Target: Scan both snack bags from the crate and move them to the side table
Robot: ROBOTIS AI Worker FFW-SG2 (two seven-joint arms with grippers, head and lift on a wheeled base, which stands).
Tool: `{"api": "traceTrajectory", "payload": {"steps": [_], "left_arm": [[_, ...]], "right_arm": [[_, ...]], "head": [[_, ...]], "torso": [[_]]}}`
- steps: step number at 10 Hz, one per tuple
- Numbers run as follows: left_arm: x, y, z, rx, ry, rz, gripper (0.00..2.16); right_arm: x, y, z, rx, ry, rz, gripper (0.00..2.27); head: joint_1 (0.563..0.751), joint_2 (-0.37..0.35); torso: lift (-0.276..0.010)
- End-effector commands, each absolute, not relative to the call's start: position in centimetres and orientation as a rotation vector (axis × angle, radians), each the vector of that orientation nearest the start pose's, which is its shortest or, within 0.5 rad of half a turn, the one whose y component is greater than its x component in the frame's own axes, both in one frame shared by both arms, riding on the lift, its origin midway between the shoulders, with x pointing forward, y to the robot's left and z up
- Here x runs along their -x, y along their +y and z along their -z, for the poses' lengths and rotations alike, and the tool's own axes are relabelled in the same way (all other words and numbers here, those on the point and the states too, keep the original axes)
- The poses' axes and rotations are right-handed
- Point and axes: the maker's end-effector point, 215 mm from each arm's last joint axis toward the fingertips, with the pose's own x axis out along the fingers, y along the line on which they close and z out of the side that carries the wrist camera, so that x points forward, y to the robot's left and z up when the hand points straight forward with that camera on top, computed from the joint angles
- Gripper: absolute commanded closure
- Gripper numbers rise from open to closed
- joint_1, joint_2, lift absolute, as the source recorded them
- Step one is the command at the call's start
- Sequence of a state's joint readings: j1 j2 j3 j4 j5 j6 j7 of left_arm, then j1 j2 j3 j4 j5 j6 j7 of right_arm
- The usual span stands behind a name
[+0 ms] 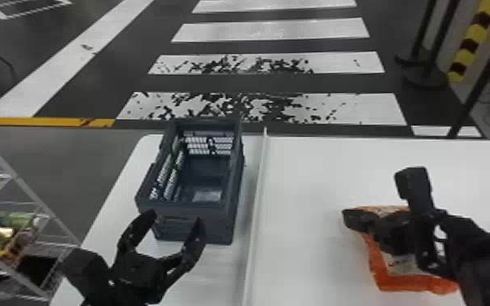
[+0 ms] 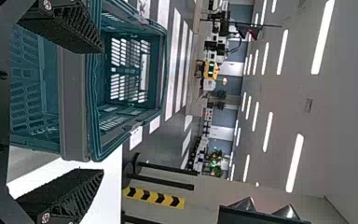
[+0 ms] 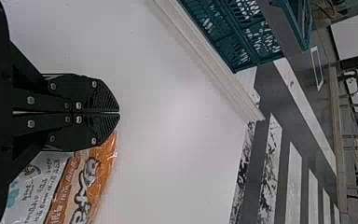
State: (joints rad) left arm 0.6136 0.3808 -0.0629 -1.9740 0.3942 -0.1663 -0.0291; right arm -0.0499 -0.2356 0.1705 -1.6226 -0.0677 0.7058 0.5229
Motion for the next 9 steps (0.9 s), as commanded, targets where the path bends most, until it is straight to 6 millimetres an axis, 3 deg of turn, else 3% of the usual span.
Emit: {"api": "traceTrajectory", "payload": {"steps": [1,3,7,9], "left_arm": [[-40.1,23.7,37.8,0.104,0.094,0.213,0.08],[-40.1,23.7,37.8,0.104,0.094,0.213,0.08],[-40.1,23.6,37.8,0.106,0.093,0.214,0.08],[-40.1,23.6,37.9,0.105,0.096,0.213,0.08]], "right_arm": [[-51.2,-15.5,49.8,0.051,0.677,-0.592,2.25],[-50.4,-15.9,50.2,0.040,0.685,-0.596,2.25],[-47.7,-13.0,48.9,0.031,0.667,-0.646,2.25],[-45.5,-12.8,49.5,0.035,0.718,-0.646,2.25]], "head": [[0.695,0.118],[0.695,0.103],[0.695,0.116],[0.695,0.134]], "torso": [[-0.099],[-0.099],[-0.099],[-0.099]]}}
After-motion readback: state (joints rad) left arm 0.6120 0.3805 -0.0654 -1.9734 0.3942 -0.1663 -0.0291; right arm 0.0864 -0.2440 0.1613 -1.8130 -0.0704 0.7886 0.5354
